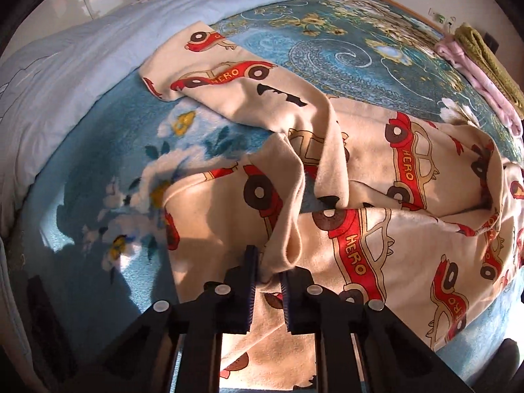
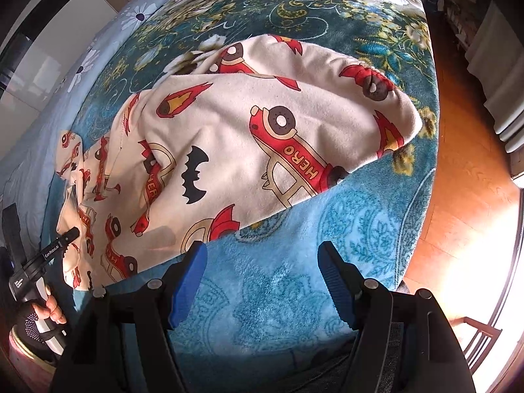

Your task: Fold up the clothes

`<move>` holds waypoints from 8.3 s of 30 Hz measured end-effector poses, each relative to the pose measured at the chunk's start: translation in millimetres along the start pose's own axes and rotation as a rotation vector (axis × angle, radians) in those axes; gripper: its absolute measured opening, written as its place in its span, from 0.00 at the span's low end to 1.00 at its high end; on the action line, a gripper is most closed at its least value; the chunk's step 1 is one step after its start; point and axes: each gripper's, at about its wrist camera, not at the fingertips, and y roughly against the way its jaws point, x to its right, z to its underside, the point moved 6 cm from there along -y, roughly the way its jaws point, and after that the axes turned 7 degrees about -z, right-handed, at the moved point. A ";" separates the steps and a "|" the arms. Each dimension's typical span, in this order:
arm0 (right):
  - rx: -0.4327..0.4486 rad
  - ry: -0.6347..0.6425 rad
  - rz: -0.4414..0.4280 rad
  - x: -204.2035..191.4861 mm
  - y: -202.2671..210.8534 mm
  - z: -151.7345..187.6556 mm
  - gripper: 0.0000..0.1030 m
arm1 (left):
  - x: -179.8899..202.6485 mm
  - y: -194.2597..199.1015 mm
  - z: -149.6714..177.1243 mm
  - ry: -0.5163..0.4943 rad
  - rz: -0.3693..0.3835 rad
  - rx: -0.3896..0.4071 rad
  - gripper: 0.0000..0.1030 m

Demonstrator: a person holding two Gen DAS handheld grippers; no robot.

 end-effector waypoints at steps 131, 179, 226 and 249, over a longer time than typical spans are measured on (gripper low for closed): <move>0.132 0.184 -0.090 -36.4 38.0 -74.2 0.52 | -98.5 -86.4 -87.3 0.949 0.567 -0.163 0.53; -0.088 0.625 0.145 -96.4 -70.1 -191.2 0.08 | 6.6 -23.3 -33.1 0.657 0.668 -0.394 0.55; 0.371 -0.591 -0.184 87.6 49.3 -94.4 0.02 | -137.6 -22.7 39.4 0.809 0.229 -0.190 0.03; 0.432 -0.379 -0.095 104.5 116.9 -108.8 0.02 | -135.2 -44.9 72.2 0.919 0.248 -0.324 0.05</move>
